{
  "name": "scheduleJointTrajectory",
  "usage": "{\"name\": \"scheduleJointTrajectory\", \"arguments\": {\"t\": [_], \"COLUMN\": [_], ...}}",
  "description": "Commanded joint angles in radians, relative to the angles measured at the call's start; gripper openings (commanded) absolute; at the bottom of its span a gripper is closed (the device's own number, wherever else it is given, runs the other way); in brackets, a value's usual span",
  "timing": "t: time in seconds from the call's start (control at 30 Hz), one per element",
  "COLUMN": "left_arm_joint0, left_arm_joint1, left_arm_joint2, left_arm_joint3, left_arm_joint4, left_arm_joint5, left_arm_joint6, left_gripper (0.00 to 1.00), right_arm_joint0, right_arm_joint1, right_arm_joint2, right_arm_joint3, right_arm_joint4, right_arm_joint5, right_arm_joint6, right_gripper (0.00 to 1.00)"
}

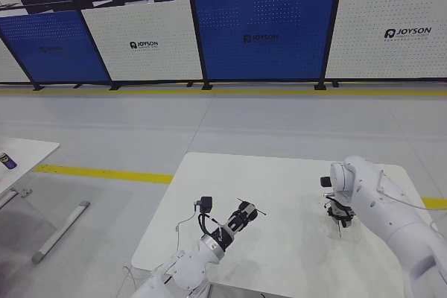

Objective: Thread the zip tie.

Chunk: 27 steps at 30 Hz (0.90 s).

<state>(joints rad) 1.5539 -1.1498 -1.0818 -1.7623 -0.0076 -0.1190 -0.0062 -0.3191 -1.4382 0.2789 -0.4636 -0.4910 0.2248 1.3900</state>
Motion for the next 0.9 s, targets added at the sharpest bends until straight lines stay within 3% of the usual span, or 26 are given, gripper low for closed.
{"name": "scheduleJointTrajectory", "arguments": {"t": [0.0, 0.37, 0.47, 0.67, 0.87], "left_arm_joint0": [0.000, 0.000, 0.000, 0.000, 0.000], "left_arm_joint1": [0.000, 0.000, 0.000, 0.000, 0.000], "left_arm_joint2": [0.000, 0.000, 0.000, 0.000, 0.000], "left_arm_joint3": [0.000, 0.000, 0.000, 0.000, 0.000], "left_arm_joint4": [0.000, 0.000, 0.000, 0.000, 0.000], "left_arm_joint5": [0.000, 0.000, 0.000, 0.000, 0.000], "left_arm_joint6": [0.000, 0.000, 0.000, 0.000, 0.000], "left_gripper": [0.00, 0.00, 0.00, 0.00, 0.00], "right_arm_joint0": [0.002, 0.015, 0.017, 0.021, 0.014], "right_arm_joint1": [-0.006, -0.042, -0.050, -0.060, -0.057], "right_arm_joint2": [-0.002, -0.004, -0.002, 0.005, 0.021], "right_arm_joint3": [0.013, 0.088, 0.104, 0.120, 0.120], "right_arm_joint4": [0.001, 0.003, 0.003, -0.004, -0.009], "right_arm_joint5": [-0.005, -0.036, -0.044, -0.049, -0.089], "right_arm_joint6": [0.000, 0.000, 0.000, -0.001, -0.020], "right_gripper": [0.15, 0.07, 0.00, 0.00, 0.00]}}
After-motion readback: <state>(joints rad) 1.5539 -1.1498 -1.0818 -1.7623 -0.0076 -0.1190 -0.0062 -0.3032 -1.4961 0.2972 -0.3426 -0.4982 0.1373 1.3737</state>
